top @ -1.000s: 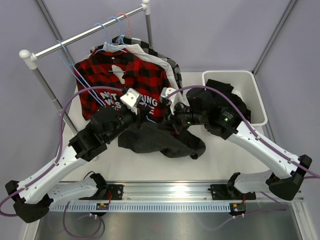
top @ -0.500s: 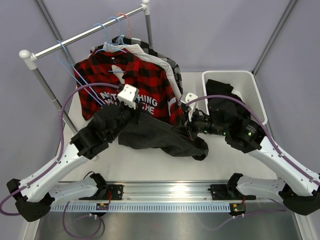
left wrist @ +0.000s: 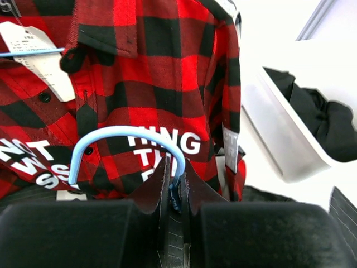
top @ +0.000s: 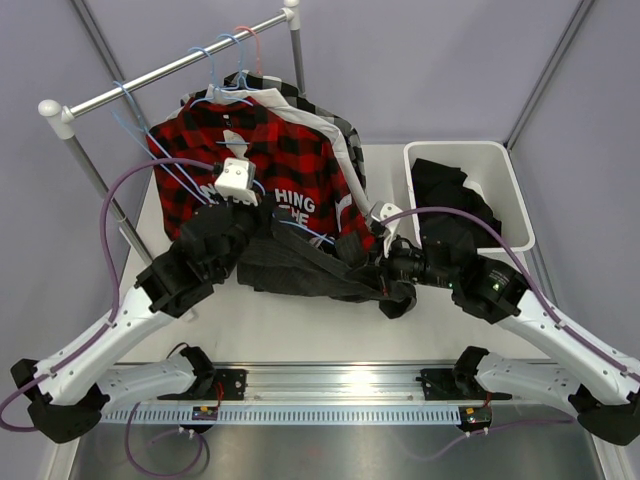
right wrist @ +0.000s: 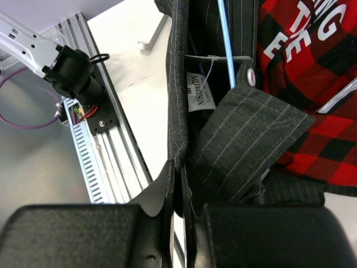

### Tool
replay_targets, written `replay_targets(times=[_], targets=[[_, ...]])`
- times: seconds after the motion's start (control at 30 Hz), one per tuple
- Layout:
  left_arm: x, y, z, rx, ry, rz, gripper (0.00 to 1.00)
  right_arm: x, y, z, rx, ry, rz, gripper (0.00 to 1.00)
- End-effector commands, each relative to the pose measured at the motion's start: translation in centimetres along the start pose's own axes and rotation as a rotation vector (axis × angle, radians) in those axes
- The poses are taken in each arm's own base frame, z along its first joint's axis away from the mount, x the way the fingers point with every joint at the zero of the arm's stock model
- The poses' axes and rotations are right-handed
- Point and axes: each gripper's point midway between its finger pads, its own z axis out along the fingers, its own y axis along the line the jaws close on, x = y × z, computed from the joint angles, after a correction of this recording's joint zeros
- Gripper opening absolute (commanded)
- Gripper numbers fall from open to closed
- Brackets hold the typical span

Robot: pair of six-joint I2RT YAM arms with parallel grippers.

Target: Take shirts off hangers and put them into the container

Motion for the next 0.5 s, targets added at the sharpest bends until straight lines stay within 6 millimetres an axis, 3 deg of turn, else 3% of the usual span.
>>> replay_targets(times=[0.0, 0.1, 0.2, 0.37, 0.47], targets=[[-8.2, 3.1, -2.2, -0.136, -0.270, -0.172, 0.00, 2.7, 0.9, -1.4, -0.013, 0.057, 0.062, 0.00], [-8.5, 3.8, -3.1, -0.152, -0.281, -0.158, 0.00, 3.8, 0.1, -2.1, 0.040, 0.070, 0.067, 0.00], [-8.1, 4.4, -3.8, -0.165, -0.264, -0.113, 0.00, 3.3, -1.0, -3.8, 0.128, 0.020, 0.061, 0.00], [-6.4, 4.4, -3.8, -0.137, -0.218, -0.031, 0.00, 0.4, -3.1, -7.3, 0.301, -0.135, 0.062, 0.00], [-5.3, 4.2, -3.7, -0.117, -0.197, -0.017, 0.00, -0.5, -2.5, -7.9, 0.279, -0.172, 0.046, 0.00]])
